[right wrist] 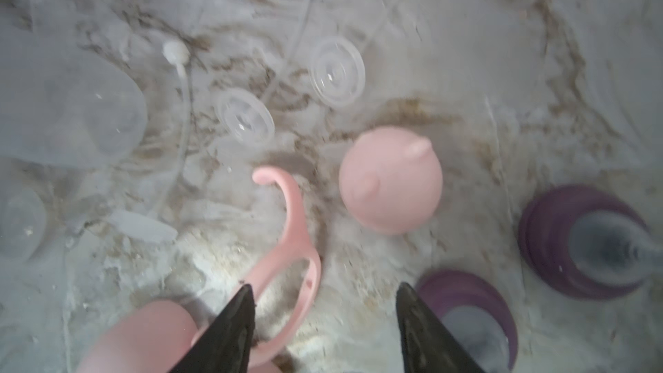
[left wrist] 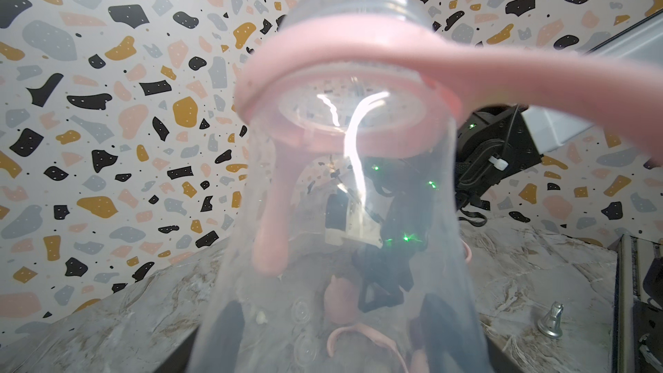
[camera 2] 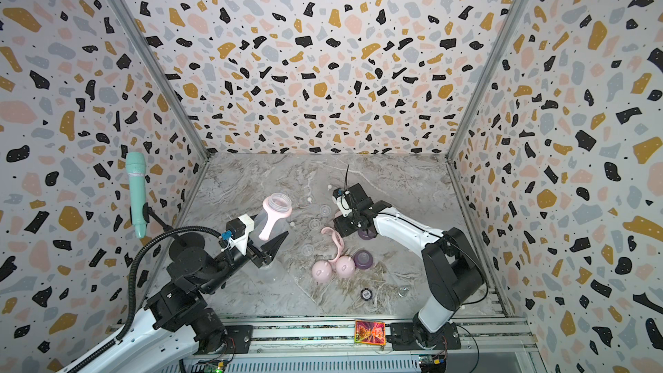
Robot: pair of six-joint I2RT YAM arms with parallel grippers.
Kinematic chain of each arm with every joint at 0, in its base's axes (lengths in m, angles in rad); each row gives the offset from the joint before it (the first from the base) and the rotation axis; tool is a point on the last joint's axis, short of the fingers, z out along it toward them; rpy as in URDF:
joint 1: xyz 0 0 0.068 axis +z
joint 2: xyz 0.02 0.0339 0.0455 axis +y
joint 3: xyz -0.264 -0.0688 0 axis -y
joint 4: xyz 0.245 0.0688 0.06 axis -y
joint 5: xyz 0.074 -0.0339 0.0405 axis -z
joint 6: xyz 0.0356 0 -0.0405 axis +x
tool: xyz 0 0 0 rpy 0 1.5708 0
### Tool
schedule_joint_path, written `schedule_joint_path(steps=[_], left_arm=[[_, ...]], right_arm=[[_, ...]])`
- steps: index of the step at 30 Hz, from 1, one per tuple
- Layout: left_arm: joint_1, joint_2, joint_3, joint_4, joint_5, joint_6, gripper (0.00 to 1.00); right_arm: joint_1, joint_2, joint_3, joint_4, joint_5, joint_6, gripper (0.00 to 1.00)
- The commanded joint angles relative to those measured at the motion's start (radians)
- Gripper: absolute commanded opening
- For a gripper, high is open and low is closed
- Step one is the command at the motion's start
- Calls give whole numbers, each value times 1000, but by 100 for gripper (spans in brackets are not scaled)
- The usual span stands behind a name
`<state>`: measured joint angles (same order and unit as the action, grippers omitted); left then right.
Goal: Assemble the baby bottles
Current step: Pick up the straw from the center of the board.
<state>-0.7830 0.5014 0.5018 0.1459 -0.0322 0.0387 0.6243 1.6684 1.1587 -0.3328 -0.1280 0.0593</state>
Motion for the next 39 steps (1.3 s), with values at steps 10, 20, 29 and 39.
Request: schedule_joint_path(steps=[10, 20, 29, 39], left_arm=[[-3, -39, 15, -5, -2, 21, 24], [-4, -41, 15, -16, -2, 24, 25], [-3, -42, 22, -29, -5, 30, 25], [-3, -36, 28, -30, -9, 32, 25]], right_arm=[[-69, 254, 228, 108, -118, -256, 48], [-90, 348, 277, 199, -268, -276, 48], [-90, 439, 366, 134, -307, -303, 38], [-86, 487, 405, 78, -329, -327, 37]])
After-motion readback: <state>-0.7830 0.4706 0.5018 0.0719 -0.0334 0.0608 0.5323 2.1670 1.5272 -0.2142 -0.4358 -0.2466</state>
